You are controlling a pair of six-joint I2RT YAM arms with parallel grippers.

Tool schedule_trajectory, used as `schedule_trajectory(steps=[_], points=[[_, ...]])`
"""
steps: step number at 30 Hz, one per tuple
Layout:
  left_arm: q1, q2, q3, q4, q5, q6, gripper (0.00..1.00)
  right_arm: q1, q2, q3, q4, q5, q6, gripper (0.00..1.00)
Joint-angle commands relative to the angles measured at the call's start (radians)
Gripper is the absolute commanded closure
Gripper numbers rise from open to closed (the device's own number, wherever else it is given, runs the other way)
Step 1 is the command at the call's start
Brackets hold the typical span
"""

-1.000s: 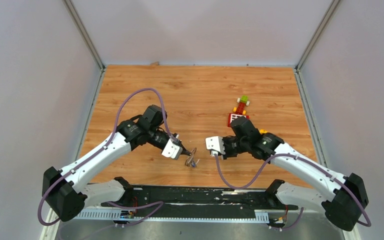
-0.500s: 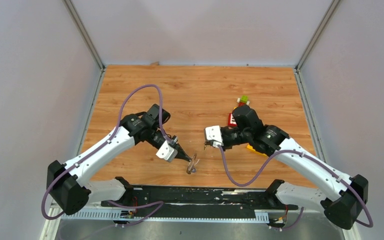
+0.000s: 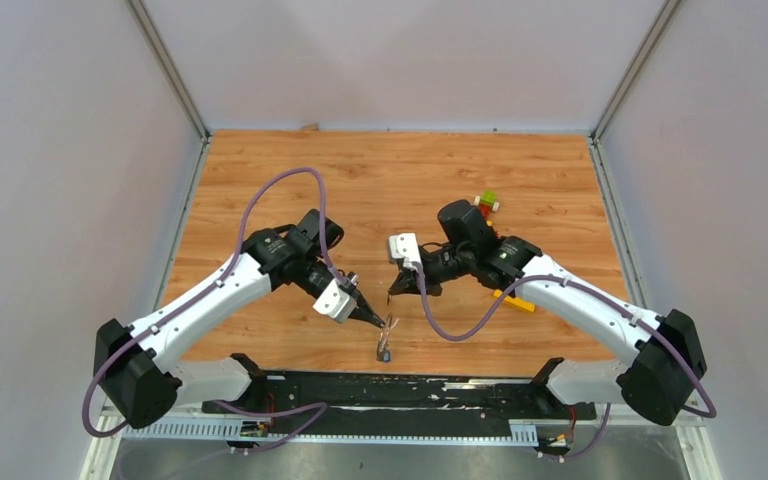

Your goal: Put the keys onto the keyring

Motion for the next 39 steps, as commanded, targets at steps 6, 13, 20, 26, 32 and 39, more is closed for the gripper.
schedule_trajectory(steps=[6, 13, 20, 26, 32, 39], points=[[-0.003, -0.093, -0.028, 0.324, -0.047, -0.382, 1.00, 0.005, 0.024, -0.009, 0.107, -0.236, 0.108, 1.00], [-0.003, -0.115, -0.048, 0.427, -0.117, -0.520, 1.00, 0.005, 0.019, -0.008, 0.091, -0.258, 0.106, 1.00], [-0.003, -0.125, -0.062, 0.493, -0.160, -0.607, 1.00, 0.000, -0.001, -0.010, 0.084, -0.257, 0.111, 1.00], [-0.002, -0.131, -0.069, 0.552, -0.205, -0.695, 1.00, -0.006, -0.005, -0.012, 0.084, -0.261, 0.117, 1.00], [0.002, -0.136, -0.070, 0.585, -0.251, -0.745, 1.00, -0.007, -0.003, -0.014, 0.084, -0.262, 0.120, 1.00], [0.002, -0.140, -0.076, 0.597, -0.284, -0.761, 1.00, -0.011, -0.002, -0.012, 0.081, -0.265, 0.124, 1.00]])
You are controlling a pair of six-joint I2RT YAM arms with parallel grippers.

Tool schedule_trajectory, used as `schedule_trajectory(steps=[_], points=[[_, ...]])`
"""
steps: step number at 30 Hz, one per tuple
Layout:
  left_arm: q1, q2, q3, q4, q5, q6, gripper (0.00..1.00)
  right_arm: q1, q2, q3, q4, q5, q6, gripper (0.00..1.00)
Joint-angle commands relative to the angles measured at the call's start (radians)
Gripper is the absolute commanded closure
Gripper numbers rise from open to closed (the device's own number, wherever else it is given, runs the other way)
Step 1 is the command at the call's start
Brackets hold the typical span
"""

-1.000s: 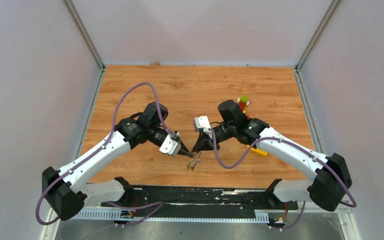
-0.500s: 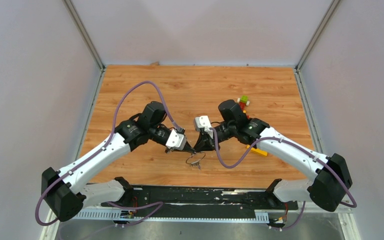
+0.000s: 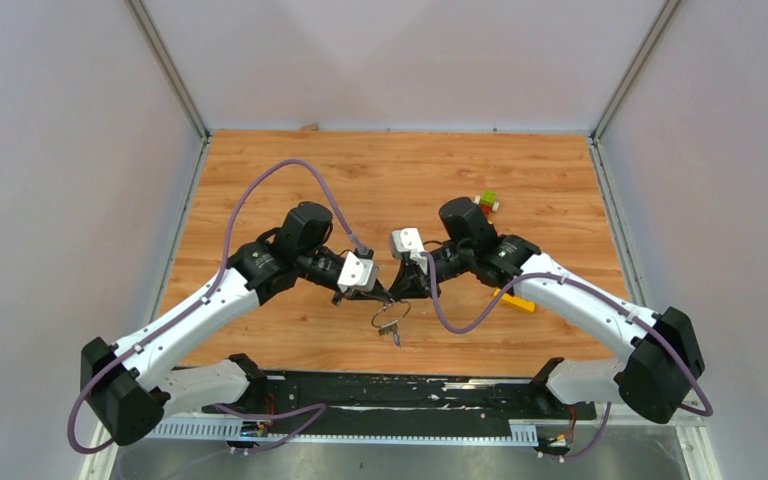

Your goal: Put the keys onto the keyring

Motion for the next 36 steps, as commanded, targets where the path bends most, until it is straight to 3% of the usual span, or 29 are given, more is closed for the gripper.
schedule_trajectory(steps=[1, 11, 22, 29, 36], points=[[0.006, -0.027, 0.000, 0.084, -0.056, -0.019, 1.00, 0.003, -0.026, -0.004, 0.007, -0.062, 0.016, 1.00], [0.006, -0.025, 0.027, -0.020, -0.015, 0.031, 1.00, -0.050, -0.045, 0.009, -0.021, -0.006, -0.020, 1.00], [0.007, -0.030, 0.053, -0.031, -0.079, -0.109, 1.00, -0.129, -0.223, -0.011, -0.136, 0.161, -0.243, 1.00], [0.006, -0.024, 0.073, 0.018, -0.149, -0.147, 1.00, -0.047, -0.267, -0.016, -0.154, 0.221, -0.293, 1.00], [0.006, -0.004, 0.092, 0.057, -0.128, -0.208, 1.00, 0.096, -0.289, -0.021, -0.106, 0.418, -0.317, 1.00]])
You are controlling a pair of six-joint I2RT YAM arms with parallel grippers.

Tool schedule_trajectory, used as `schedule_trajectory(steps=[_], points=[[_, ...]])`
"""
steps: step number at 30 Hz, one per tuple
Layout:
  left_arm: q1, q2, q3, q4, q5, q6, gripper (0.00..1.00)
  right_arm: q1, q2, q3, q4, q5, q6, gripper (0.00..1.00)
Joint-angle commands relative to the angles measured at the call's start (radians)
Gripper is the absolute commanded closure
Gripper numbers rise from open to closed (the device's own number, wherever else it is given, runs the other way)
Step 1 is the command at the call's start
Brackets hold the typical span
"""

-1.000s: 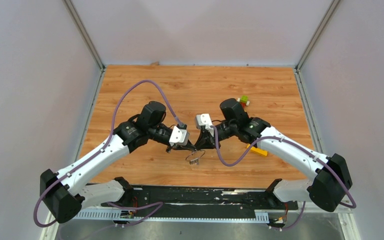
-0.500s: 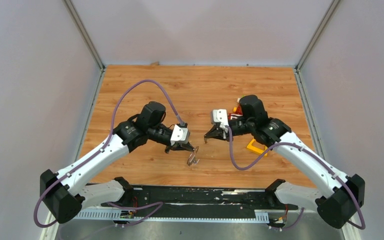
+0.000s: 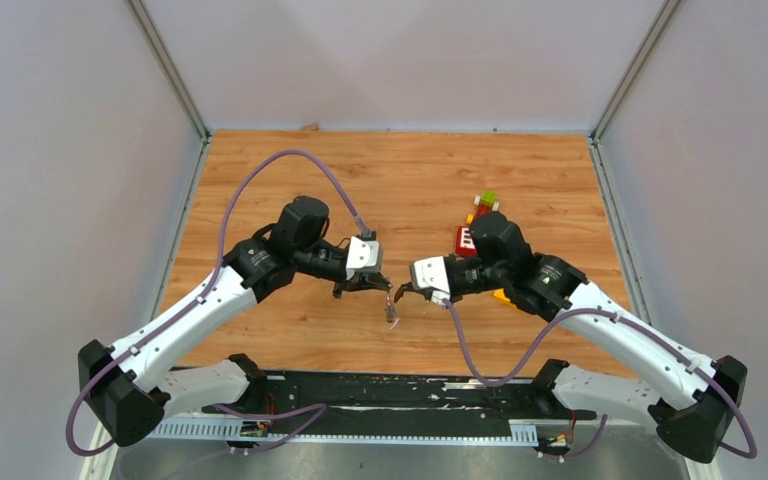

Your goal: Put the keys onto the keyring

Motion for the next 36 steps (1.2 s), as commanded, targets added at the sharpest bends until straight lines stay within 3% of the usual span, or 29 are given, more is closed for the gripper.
schedule_trajectory(steps=[1, 11, 24, 36], points=[[0.003, 0.006, 0.065, 0.063, 0.031, -0.065, 1.00, 0.082, -0.035, -0.011, 0.054, 0.187, -0.051, 1.00], [0.003, 0.037, 0.078, 0.118, 0.096, -0.166, 1.00, 0.250, -0.080, -0.073, 0.161, 0.505, -0.154, 1.00], [0.003, 0.090, 0.125, 0.194, 0.115, -0.347, 1.00, 0.279, -0.172, -0.116, 0.180, 0.576, -0.215, 1.00], [0.006, 0.120, 0.140, 0.247, 0.143, -0.423, 1.00, 0.295, -0.230, -0.149, 0.183, 0.606, -0.274, 1.00]])
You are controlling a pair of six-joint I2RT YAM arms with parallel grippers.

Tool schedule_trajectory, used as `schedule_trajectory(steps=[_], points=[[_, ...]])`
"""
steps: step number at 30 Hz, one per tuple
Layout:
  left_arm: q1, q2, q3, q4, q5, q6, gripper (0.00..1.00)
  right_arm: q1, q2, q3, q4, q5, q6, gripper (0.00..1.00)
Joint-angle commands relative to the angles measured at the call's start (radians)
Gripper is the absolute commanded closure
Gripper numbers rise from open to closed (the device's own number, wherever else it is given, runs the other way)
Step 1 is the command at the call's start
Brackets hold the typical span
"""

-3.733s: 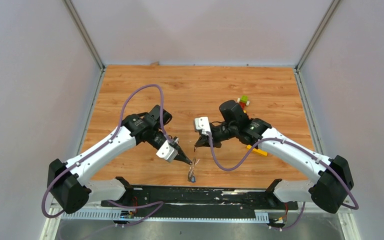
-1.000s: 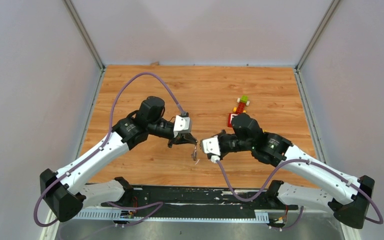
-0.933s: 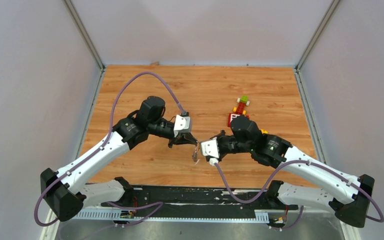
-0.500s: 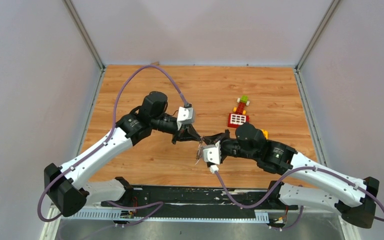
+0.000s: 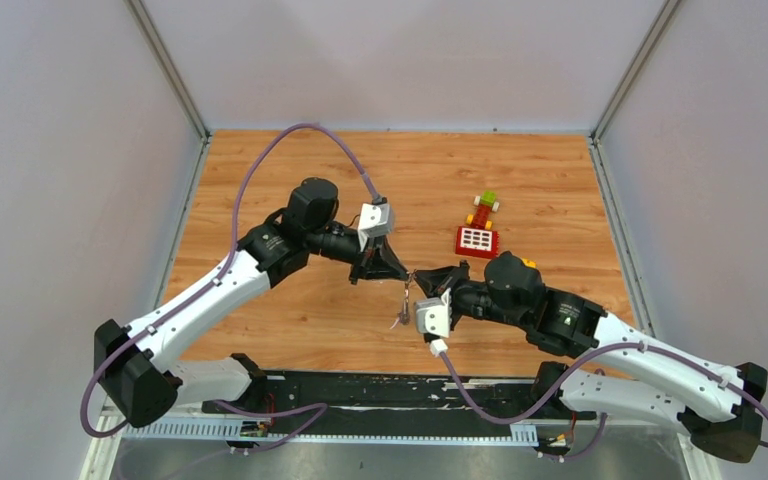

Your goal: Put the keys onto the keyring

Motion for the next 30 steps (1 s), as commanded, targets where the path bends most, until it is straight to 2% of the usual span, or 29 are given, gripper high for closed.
schedule_trajectory(steps=[1, 14, 30], points=[[0.005, 0.010, 0.050, 0.075, 0.033, -0.065, 1.00, 0.013, -0.025, -0.004, 0.036, 0.033, -0.029, 1.00], [0.023, 0.028, 0.037, 0.147, 0.026, -0.150, 1.00, 0.028, -0.035, -0.009, 0.039, 0.044, -0.038, 1.00], [0.025, 0.040, 0.024, 0.152, 0.033, -0.156, 1.00, 0.033, -0.033, -0.008, 0.081, 0.101, -0.031, 1.00]])
